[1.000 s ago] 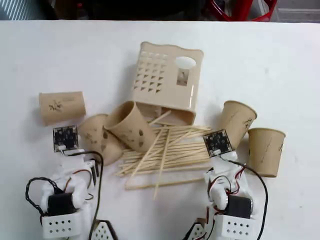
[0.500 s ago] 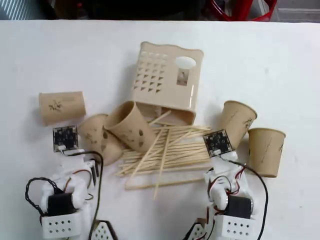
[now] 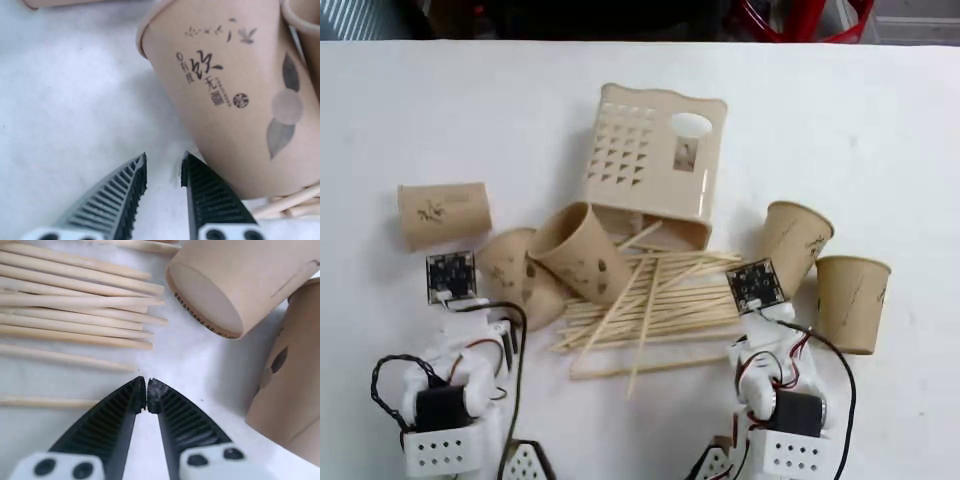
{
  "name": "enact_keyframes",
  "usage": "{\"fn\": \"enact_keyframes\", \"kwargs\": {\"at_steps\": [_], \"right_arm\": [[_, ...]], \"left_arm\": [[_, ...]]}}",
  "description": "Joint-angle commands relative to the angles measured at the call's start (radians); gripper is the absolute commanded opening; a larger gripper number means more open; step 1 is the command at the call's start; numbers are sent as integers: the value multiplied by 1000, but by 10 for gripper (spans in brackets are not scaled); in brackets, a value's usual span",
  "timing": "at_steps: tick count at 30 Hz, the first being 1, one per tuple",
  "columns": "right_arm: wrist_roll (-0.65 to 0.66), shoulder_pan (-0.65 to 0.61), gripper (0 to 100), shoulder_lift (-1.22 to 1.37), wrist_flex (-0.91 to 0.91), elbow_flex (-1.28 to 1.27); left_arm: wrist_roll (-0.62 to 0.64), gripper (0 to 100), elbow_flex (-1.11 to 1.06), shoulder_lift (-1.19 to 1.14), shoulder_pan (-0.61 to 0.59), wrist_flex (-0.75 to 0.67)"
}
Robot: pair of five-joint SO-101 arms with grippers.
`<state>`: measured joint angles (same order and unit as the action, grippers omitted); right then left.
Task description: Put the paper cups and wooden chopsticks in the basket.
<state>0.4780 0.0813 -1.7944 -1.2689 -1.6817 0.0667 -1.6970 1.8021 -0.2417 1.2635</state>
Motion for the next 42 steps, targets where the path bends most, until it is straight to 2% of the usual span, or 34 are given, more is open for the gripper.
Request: {"fn": "enact_keyframes", "kwargs": {"at_steps": [1, 18, 22, 24, 27, 32, 36, 39, 42], "right_arm": [[9, 5, 22, -5, -4, -9], [14, -10, 24, -8, 1, 25], [204, 53, 24, -8, -44, 216], [249, 62, 20, -7, -50, 330], [204, 54, 20, -4, -65, 500], [52, 54, 24, 27, 2, 766], [-75, -33, 24, 269, 163, 879], [-127, -117, 24, 619, 286, 994], [-155, -170, 25, 1003, 326, 1208]], "left_arm": [[-3, 129, 3, -7, 7, 5], [-3, 129, 3, -7, 7, 5], [-3, 129, 3, -7, 5, 5], [-3, 129, 3, -7, 5, 5], [-3, 129, 3, -7, 5, 5], [-3, 129, 3, -7, 5, 5], [-3, 129, 3, -7, 5, 5], [-3, 129, 3, -7, 5, 5], [-3, 129, 3, -7, 5, 5]]}}
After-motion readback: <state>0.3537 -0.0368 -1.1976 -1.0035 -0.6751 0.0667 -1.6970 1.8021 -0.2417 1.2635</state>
